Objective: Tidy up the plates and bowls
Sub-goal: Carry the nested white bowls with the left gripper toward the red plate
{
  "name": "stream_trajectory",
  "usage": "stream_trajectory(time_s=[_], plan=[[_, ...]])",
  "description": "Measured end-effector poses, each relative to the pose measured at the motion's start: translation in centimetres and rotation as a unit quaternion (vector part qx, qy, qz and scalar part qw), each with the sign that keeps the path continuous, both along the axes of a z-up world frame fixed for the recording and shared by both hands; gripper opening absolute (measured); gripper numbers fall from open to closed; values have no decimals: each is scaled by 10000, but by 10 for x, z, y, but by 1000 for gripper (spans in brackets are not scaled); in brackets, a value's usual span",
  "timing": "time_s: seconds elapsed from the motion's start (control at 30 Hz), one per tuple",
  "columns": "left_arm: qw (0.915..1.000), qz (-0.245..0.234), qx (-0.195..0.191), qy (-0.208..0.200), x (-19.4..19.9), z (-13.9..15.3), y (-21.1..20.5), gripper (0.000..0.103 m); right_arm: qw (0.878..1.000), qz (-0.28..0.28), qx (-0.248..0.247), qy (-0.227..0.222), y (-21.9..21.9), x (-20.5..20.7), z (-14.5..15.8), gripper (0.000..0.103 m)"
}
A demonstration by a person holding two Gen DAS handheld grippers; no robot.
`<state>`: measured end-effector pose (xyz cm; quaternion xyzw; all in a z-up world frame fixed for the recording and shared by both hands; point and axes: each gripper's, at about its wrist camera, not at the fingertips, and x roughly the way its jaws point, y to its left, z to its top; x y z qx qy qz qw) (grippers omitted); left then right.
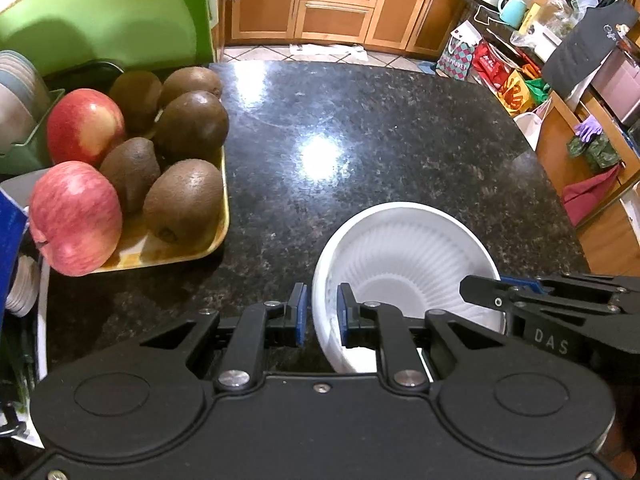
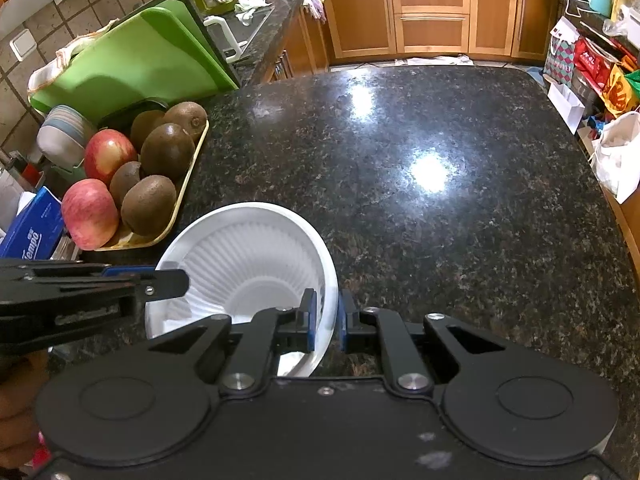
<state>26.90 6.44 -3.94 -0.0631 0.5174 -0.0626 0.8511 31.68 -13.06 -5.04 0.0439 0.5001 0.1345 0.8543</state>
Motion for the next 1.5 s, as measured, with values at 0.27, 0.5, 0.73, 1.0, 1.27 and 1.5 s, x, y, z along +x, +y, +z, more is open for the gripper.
stream_trajectory(time_s=[0.27, 0.5, 0.73, 1.0, 1.27, 1.5], plan=[[9999, 106, -2, 119, 1, -6, -4, 19, 10000, -52, -12, 18, 2, 0, 0, 12], [9998, 190, 22, 59, -11, 3, -1, 18, 10000, -58, -35, -68, 5, -6, 7, 12], [9995, 229, -46, -196, -30, 28, 0, 18, 9995, -94, -38, -304, 5, -24, 30, 12], [9989, 120, -17, -450, -56, 58, -10, 18, 9978, -232, -37, -624, -3, -62, 62, 13], [9976, -139, 14, -683, -92, 80, -29, 18, 9949, -487, -85, -883, -20, -119, 90, 13], [9963, -508, -6, -698, -122, 83, -52, 18, 9919, -832, -111, -957, -40, -164, 98, 13]])
